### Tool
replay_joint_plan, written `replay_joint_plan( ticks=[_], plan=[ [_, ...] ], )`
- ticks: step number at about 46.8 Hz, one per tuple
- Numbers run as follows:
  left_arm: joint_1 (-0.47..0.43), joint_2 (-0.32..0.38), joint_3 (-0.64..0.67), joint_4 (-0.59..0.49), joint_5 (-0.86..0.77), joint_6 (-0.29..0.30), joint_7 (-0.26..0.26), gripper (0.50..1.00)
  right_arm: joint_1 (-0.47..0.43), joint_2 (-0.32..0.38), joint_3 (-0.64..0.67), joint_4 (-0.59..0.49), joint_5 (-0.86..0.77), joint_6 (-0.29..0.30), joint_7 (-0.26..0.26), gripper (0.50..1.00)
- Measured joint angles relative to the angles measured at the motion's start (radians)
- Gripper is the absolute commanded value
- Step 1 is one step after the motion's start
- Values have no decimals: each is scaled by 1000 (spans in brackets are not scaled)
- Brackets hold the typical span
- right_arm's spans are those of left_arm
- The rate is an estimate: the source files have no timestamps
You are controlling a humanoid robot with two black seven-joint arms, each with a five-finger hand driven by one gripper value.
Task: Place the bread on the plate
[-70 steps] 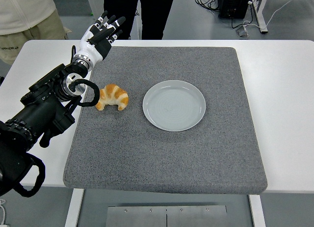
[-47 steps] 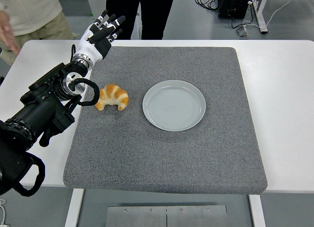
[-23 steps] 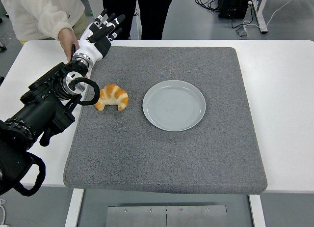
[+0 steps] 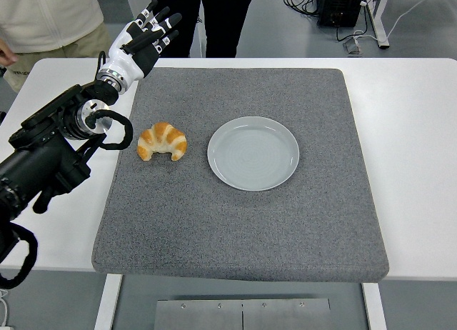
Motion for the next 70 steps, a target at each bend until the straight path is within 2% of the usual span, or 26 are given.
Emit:
replay_joint_plan(
  ticks=[24, 30, 37, 41, 50, 59, 70],
  plan=[
    [1, 275, 131, -335, 25, 16, -2, 980, 0, 0, 0, 0, 0, 0, 0, 1000],
    [-4, 310, 142, -372, 153, 61, -7, 980, 0, 0, 0, 0, 0, 0, 0, 1000],
    [-10, 326, 149, -416, 389, 138, -8, 980, 0, 0, 0, 0, 0, 0, 0, 1000],
    [-9, 355, 161, -470, 471, 147, -6, 980, 0, 0, 0, 0, 0, 0, 0, 1000],
    [-33, 469, 246, -623, 546, 168, -1, 980, 0, 0, 0, 0, 0, 0, 0, 1000],
    [-93, 528, 369, -650, 729, 204, 26, 980, 0, 0, 0, 0, 0, 0, 0, 1000],
    [-87, 557, 387, -690, 931, 225, 43, 980, 0, 0, 0, 0, 0, 0, 0, 1000]
  ],
)
